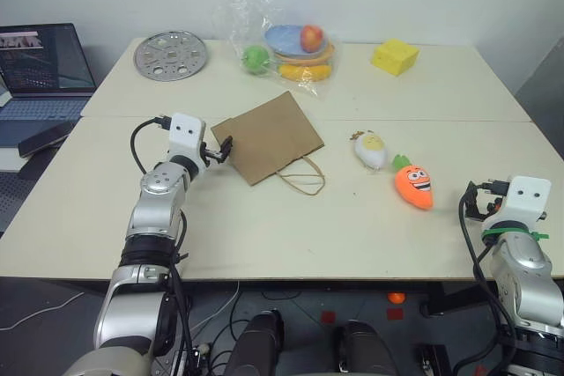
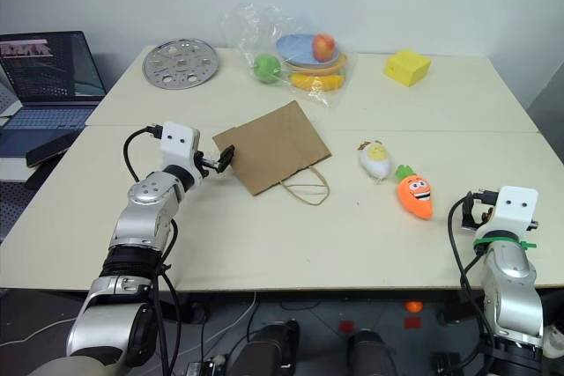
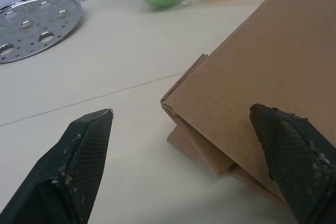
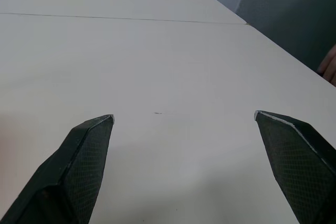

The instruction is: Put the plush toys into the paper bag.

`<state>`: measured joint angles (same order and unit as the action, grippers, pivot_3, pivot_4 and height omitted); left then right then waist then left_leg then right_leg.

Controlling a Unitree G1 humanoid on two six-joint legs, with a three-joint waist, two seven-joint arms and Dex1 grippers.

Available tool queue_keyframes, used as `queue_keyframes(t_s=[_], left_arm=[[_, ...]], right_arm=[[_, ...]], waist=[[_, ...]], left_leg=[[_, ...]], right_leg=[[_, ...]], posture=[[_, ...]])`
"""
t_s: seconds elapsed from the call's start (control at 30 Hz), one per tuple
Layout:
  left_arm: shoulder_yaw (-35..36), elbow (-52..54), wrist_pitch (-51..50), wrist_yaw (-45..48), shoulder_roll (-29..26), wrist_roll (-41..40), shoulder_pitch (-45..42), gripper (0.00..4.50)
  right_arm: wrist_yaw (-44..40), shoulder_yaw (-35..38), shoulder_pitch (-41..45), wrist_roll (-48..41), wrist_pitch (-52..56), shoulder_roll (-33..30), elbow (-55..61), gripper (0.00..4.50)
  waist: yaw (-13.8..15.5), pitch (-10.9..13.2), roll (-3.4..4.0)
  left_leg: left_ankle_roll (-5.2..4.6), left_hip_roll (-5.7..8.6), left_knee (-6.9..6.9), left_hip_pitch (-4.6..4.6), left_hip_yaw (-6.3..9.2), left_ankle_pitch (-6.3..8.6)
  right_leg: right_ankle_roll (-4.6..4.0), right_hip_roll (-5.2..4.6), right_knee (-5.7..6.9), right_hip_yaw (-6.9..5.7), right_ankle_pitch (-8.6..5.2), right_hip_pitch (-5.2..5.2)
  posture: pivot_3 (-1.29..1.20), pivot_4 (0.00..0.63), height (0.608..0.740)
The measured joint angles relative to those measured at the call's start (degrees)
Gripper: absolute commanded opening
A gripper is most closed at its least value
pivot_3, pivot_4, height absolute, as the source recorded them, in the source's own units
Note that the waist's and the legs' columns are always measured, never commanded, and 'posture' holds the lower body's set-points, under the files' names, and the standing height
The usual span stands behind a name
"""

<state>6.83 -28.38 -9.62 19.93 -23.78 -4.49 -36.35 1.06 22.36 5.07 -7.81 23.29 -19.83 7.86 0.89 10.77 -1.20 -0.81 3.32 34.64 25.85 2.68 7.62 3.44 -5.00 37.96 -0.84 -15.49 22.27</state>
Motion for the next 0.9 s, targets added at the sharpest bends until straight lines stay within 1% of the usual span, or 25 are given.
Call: queue_keyframes(t_s=[0.3, 0.5, 0.57, 0.63, 0.7, 0.77, 0.9], left_arm=[[0.33, 1.37, 0.04, 1.26, -0.16, -0.99, 0.61, 4.47], [0.27, 5.67, -0.09, 6.0, -0.85, -2.68, 2.19, 4.47], [0.25, 8.21, -1.12, 9.29, -1.36, -4.94, 2.53, 4.47], [0.05, 10.9, -2.73, 14.1, -3.26, -7.18, 3.15, 4.47], [-1.06, 13.15, -3.62, 19.25, -6.1, -8.3, 3.7, 4.47], [-3.4, 16.69, -4.36, 26.67, -9.75, -9.62, 5.35, 4.47], [-6.83, 20.26, -6.11, 36.4, -12.05, -11.9, 5.97, 4.47]], right_arm=[[-0.36, -0.01, 0.06, 0.0, 0.0, -0.41, 0.0, 4.5], [-2.42, 0.55, 1.08, -1.13, 0.91, -1.86, 0.0, 4.5], [-5.13, 0.93, 1.21, -4.29, 2.15, -1.97, 0.95, 4.5], [-9.15, 0.87, 1.21, -8.2, 4.1, -2.52, 3.45, 4.5], [-13.31, 0.59, 1.2, -11.43, 6.49, -5.09, 5.84, 4.5], [-18.5, 0.61, 0.82, -15.92, 9.98, -8.69, 8.93, 4.5], [-27.13, 0.59, 0.04, -24.43, 16.52, -15.42, 16.16, 4.5]], waist=[[-0.01, 0.0, 0.0], [-0.07, 0.0, 0.0], [-0.12, 0.0, 0.0], [-0.55, 0.0, 0.0], [-0.88, 0.0, 0.01], [-1.01, 0.01, 0.03], [-0.84, 0.01, 0.03]], left_leg=[[0.0, 0.0, 0.0, 0.0, -0.01, 0.0], [0.07, -0.01, 0.0, 0.0, 0.01, 0.04], [0.18, -0.03, 0.0, 0.01, 0.02, 0.11], [0.11, -0.05, -0.02, 0.02, 0.01, 0.07], [-0.11, -0.05, -0.1, 0.02, 0.01, -0.07], [-0.12, -0.05, -0.23, 0.02, -0.01, -0.07], [-0.11, -0.12, -0.35, 0.03, 0.03, -0.06]], right_leg=[[0.0, 0.0, 0.0, 0.02, 0.0, 0.0], [-0.03, -0.01, -0.01, 0.05, -0.01, 0.0], [-0.07, -0.02, -0.02, 0.07, -0.04, -0.01], [-0.12, -0.02, -0.01, 0.08, -0.07, -0.02], [-0.25, -0.03, -0.05, 0.08, -0.14, -0.02], [-0.47, -0.06, -0.13, 0.1, -0.27, -0.02], [-0.61, -0.1, -0.24, 0.02, -0.35, -0.03]], posture=[[0.0, 0.15, 0.74], [0.0, 0.15, 0.74], [0.0, 0.15, 0.74], [0.0, 0.15, 0.74], [0.0, 0.15, 0.74], [0.0, 0.15, 0.74], [0.0, 0.15, 0.74]])
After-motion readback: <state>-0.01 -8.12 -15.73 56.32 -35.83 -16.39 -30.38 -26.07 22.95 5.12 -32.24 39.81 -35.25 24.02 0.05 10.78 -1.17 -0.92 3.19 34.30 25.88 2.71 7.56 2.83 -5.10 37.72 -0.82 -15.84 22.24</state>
